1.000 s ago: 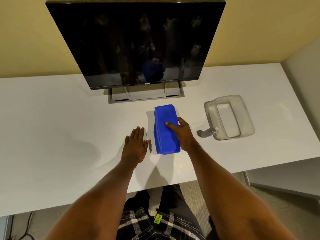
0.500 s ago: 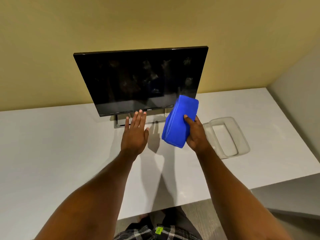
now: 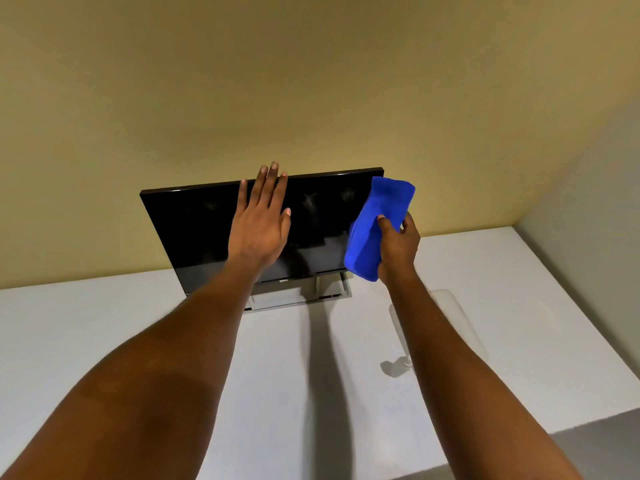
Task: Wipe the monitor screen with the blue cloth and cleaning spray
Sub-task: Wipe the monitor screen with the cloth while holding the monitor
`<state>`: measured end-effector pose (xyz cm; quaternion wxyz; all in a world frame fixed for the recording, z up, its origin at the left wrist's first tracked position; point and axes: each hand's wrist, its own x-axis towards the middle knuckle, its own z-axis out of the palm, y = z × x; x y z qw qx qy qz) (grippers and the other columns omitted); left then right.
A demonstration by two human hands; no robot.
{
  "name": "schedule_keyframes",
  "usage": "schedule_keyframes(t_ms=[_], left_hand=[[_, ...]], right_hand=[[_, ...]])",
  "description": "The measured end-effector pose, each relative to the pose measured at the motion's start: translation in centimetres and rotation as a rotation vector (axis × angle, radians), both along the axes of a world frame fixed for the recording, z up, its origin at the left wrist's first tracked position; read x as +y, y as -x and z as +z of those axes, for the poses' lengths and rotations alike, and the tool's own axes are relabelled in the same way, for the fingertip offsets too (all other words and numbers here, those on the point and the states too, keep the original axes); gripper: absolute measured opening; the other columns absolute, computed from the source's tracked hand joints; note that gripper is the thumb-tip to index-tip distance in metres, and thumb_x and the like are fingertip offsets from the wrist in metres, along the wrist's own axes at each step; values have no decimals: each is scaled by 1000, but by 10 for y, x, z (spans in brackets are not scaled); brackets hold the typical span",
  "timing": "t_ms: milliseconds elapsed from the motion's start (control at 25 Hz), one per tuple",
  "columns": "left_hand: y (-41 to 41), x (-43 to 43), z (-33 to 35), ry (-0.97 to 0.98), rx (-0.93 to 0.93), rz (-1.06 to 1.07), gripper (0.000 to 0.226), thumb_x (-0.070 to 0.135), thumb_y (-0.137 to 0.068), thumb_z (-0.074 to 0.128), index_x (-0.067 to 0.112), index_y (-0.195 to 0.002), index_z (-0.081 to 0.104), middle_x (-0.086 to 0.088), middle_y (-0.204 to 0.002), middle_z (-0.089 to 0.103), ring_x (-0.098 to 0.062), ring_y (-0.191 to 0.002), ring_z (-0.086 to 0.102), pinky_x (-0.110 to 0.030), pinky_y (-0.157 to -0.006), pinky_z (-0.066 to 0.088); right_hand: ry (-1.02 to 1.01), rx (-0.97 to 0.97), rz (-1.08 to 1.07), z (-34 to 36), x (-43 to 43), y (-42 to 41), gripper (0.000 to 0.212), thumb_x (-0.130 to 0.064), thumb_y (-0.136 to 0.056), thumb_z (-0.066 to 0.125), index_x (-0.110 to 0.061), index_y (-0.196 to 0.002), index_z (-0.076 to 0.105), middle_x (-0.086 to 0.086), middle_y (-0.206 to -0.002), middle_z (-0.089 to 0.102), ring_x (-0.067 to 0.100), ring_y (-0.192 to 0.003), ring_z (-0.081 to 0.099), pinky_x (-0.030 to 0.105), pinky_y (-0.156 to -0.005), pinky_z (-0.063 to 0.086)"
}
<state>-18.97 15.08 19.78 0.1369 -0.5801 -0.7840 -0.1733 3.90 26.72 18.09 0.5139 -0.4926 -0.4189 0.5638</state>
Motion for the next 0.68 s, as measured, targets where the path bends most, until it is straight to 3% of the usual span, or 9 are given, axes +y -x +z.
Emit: schedule_keyframes(t_ms=[200,320,360,440,560,680], left_hand=[[14,30,11,43,1,70,65,41,-111,24,16,-168,6,-6,-177,5,-21,-164,-1,-51,-133,3],[26,34,6,62,8,124,64,45,-112,19,16,-168,7,-6,-177,6,-20,-164,-1,-51,-133,1],[30,33,4,63,3,137,64,45,-112,17,16,-168,9,-6,-177,7,-20,-164,-1,-51,-133,1],[37,31,0,62,-14,153,64,46,-112,16,16,-167,13,-5,-177,10,-20,-164,0,-51,-133,1],[43,33,-3,53,-46,155,62,46,-111,17,12,-162,32,-7,-174,24,-21,-164,11,-51,-133,3],[43,36,-5,12,-55,167,60,46,-111,21,11,-153,45,-9,-164,43,-24,-159,27,-50,-133,9]], right_hand=[[-313,-293,-62,18,25,6,50,-10,-95,60,-22,-143,61,-14,-110,71,0,-93,64,15,-82,50],[-445,-441,-78,26,38,15,64,-6,-95,57,-29,-154,49,-12,-120,70,5,-100,65,14,-86,50],[-499,-526,-68,24,42,18,70,-5,-94,57,-33,-157,44,-9,-134,67,9,-116,63,16,-92,47],[-632,-718,24,11,51,27,78,-2,-92,58,-33,-160,37,-6,-160,47,15,-150,40,26,-107,42],[-903,-1007,167,-19,61,35,82,5,-90,56,-19,-164,28,2,-172,26,26,-161,15,50,-125,32],[-1055,-1230,195,-32,74,31,88,9,-85,48,-11,-166,20,11,-174,16,36,-161,9,58,-128,17]])
